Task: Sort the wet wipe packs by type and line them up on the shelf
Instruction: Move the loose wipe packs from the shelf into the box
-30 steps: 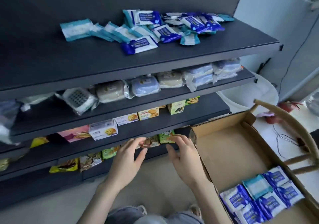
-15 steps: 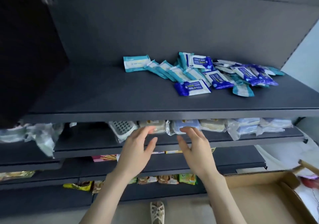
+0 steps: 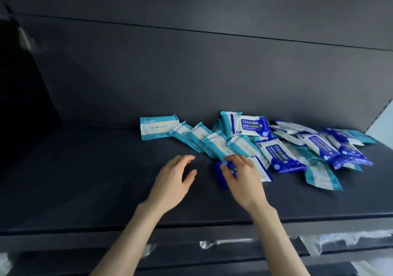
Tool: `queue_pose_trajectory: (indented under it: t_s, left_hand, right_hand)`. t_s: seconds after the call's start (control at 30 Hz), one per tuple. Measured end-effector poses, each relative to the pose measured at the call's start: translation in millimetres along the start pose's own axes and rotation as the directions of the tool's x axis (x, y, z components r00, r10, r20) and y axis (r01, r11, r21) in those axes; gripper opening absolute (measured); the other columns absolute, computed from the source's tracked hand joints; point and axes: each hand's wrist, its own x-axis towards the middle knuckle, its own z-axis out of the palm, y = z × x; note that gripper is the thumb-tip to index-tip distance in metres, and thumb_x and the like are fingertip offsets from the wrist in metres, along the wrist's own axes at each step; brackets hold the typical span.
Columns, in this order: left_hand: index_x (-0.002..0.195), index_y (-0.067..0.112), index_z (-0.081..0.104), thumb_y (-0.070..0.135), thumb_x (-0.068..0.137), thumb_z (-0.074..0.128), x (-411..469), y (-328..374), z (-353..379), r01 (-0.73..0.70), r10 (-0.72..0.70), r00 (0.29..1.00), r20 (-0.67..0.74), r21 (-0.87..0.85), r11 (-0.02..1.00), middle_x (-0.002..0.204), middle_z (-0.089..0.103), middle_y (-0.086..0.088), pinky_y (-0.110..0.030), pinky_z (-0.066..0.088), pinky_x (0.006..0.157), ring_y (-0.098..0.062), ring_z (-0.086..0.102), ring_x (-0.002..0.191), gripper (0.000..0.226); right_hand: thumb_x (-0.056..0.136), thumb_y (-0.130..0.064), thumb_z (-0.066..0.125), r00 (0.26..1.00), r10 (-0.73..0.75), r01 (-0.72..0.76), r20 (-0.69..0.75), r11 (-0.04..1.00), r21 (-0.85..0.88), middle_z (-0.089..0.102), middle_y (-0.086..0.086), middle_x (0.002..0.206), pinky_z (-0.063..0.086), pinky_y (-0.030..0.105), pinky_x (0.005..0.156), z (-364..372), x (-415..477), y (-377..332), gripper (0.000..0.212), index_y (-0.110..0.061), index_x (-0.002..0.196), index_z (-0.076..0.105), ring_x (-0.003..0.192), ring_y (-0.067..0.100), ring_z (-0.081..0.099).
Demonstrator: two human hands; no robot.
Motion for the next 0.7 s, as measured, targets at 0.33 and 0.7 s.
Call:
queue_pose_trajectory:
  t_s: [0.33,0.7]
  left_hand:
    - [0.14,0.009,0.032,0.037,0.091,0.058,103,-27,25,0.392,-0.397,0.918,-0.012,-0.136,0.91,0.141,0.032,-0.009,-0.023,0.034,0.093,-0.023,0.043,0.127,0.062]
    - [0.13,0.003,0.035,0.021,0.07,0.083,143,-44,40,0.486,-0.619,0.764,-0.181,-0.469,0.738,0.12,0.043,-0.011,-0.025,0.04,0.09,-0.021,0.047,0.109,0.079]
  right_hand:
    - [0.096,-0.037,0.048,0.981,0.028,0.021,0.193,0.969,-0.246,0.04,0.001,0.144,0.021,0.037,0.107,25,110,21,0.051,-0.02,0.142,0.037,0.131,0.027,0.026]
    - [0.079,-0.03,0.075,0.982,0.084,-0.082,0.17,0.996,-0.021,0.048,0.003,0.132,0.034,0.033,0.104,38,147,25,0.07,-0.017,0.138,0.042,0.124,0.023,0.041]
